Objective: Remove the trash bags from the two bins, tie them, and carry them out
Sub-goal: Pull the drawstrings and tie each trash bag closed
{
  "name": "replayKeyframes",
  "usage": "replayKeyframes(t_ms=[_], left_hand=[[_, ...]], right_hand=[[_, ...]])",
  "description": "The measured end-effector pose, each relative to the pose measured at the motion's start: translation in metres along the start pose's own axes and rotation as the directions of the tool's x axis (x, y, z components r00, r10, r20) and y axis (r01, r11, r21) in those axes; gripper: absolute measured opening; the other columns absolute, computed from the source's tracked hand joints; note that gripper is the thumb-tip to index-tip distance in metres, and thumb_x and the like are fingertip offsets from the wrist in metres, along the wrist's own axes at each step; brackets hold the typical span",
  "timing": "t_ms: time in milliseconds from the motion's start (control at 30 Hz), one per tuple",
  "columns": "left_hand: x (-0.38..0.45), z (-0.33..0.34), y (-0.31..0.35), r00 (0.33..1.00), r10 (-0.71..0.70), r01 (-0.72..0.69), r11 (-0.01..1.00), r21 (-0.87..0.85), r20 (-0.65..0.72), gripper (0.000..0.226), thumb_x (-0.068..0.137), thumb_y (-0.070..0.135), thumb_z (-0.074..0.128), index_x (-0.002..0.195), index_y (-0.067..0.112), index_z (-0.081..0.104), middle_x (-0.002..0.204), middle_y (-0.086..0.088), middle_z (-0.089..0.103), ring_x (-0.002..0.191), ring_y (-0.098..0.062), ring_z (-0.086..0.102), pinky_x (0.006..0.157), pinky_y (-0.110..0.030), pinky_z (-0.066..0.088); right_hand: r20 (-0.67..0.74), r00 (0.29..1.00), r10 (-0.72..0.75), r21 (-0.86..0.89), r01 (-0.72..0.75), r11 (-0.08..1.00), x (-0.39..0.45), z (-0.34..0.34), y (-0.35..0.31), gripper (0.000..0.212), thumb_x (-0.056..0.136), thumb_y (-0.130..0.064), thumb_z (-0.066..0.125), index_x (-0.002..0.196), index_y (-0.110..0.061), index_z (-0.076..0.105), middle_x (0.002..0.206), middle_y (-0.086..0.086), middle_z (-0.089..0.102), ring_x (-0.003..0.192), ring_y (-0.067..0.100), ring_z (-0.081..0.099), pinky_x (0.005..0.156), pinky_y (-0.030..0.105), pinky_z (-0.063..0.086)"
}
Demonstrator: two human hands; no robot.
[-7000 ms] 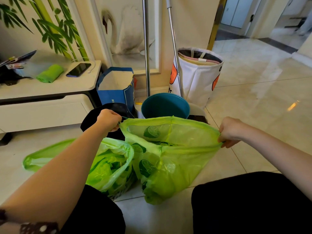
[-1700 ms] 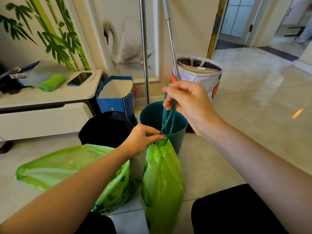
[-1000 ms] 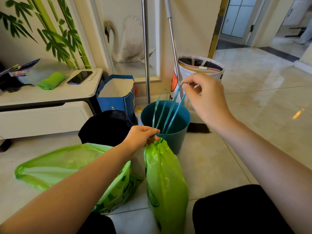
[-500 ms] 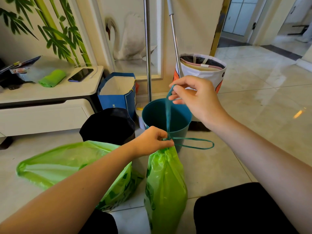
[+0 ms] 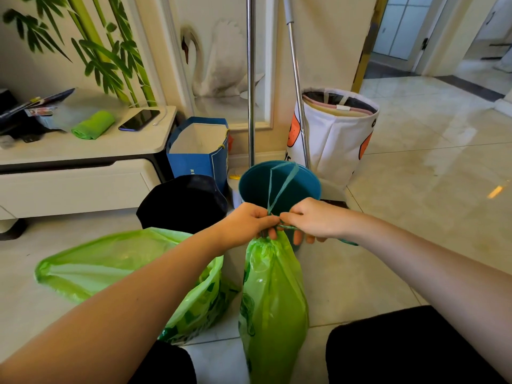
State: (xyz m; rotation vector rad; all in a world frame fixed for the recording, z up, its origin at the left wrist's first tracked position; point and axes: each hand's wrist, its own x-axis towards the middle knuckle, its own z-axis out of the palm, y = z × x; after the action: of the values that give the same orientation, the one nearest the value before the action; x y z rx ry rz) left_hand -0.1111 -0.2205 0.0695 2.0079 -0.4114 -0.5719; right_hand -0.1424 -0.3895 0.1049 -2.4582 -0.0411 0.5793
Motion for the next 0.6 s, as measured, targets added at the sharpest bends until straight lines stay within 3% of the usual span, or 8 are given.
replayKeyframes(t_ms=[133,267,400,500,600], left_hand=[[0.002,-0.006,-0.002,0.998,-0.061,0.062,0.997,-0.051,0.014,0.032,0.096,0.019,0.053,0.103,-0.009,0.068,0.078,-0.001,0.070,0.053,0.003,0.051,0.052,-0.008,0.042],[0.001,-0.010,-0.005,0.996,-0.078,0.080,0.996,-0.045,0.051,0.022,0.093,0.019,0.058,0.102,0.006,0.074,0.088,-0.002,0.074,0.060,0.005,0.055,0.056,-0.009,0.042],[0.000,-0.013,-0.005,0.997,-0.067,0.070,0.995,-0.073,0.043,0.022,0.092,0.022,0.060,0.100,0.007,0.075,0.091,-0.004,0.074,0.073,-0.005,0.058,0.068,-0.018,0.044],[-0.003,-0.017,-0.003,0.997,-0.043,0.048,0.995,-0.088,0.056,0.018,0.091,0.023,0.061,0.092,0.012,0.075,0.093,-0.005,0.075,0.079,-0.006,0.060,0.068,-0.017,0.045],[-0.006,-0.018,-0.003,0.995,-0.015,0.023,0.996,-0.083,0.095,0.016,0.090,0.024,0.063,0.092,0.015,0.076,0.090,-0.001,0.074,0.080,-0.006,0.061,0.075,-0.021,0.044]], right_hand=[[-0.024,0.999,-0.026,-0.075,0.024,0.997,-0.001,-0.013,0.006,0.030,0.091,-0.025,0.051,0.071,-0.019,0.072,0.059,-0.004,0.057,0.051,0.013,0.045,0.045,0.021,0.037],[0.215,0.970,0.115,-0.144,-0.085,0.986,-0.002,-0.015,0.010,0.025,0.089,-0.018,0.053,0.079,-0.010,0.075,0.066,0.001,0.065,0.050,0.011,0.049,0.048,0.020,0.042],[0.304,0.934,0.189,0.017,-0.204,0.979,-0.005,-0.016,0.017,0.027,0.093,-0.023,0.052,0.095,-0.007,0.074,0.089,0.005,0.076,0.078,0.016,0.071,0.077,0.029,0.058],[0.135,0.982,0.132,0.015,-0.135,0.991,0.001,-0.017,0.027,0.033,0.096,-0.035,0.047,0.096,-0.014,0.072,0.096,0.002,0.075,0.091,0.016,0.071,0.083,0.033,0.055],[-0.019,0.998,-0.053,0.184,0.055,0.981,0.007,-0.006,0.021,0.016,0.092,-0.019,0.057,0.103,-0.016,0.068,0.090,-0.001,0.071,0.084,0.013,0.068,0.072,0.025,0.057]])
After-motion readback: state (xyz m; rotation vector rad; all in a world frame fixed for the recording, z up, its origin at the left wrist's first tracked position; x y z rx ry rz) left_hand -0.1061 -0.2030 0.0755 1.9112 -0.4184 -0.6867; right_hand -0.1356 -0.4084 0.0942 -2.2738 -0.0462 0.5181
